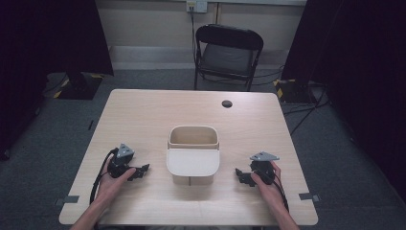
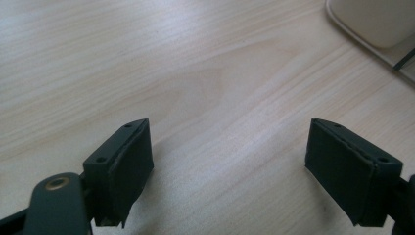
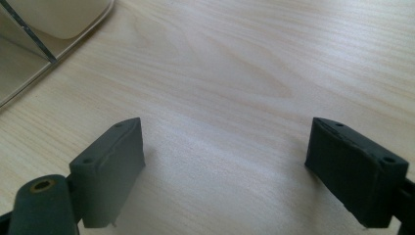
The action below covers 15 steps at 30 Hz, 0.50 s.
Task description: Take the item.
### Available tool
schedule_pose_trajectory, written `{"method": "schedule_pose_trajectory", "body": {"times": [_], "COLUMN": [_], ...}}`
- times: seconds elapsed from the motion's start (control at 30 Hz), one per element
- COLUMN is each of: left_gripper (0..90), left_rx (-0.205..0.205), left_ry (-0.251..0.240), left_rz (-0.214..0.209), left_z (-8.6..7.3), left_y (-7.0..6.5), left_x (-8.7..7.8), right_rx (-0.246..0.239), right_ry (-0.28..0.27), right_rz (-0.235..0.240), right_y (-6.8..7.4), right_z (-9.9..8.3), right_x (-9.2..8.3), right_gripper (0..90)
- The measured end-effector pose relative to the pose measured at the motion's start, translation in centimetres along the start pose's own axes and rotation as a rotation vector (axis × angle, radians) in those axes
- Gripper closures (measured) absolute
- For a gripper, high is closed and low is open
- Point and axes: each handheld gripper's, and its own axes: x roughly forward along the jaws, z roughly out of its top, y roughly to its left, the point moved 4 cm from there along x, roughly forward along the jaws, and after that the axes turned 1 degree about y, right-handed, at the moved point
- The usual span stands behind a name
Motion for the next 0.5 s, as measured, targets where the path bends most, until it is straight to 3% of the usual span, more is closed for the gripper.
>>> {"method": "schedule_pose_trajectory", "body": {"times": [0.3, 0.37, 0.5], "left_gripper": [17.4, 17.4, 17.6], "left_rx": [0.000, -0.030, -0.025], "left_ry": [-0.021, -0.035, -0.049], "left_rz": [-0.036, -0.062, -0.075], "left_z": [0.3, 0.4, 0.5], "left_y": [-0.4, -0.7, -1.0], "left_x": [-0.5, -0.7, -1.1], "right_rx": [0.000, 0.000, 0.000], "right_ry": [0.000, 0.000, 0.000], "right_rz": [0.000, 0.000, 0.000], "right_y": [0.0, 0.0, 0.0], "right_z": [0.0, 0.0, 0.0], "right_x": [0.0, 0.0, 0.0], "right_gripper": [13.6, 13.6, 13.6]}}
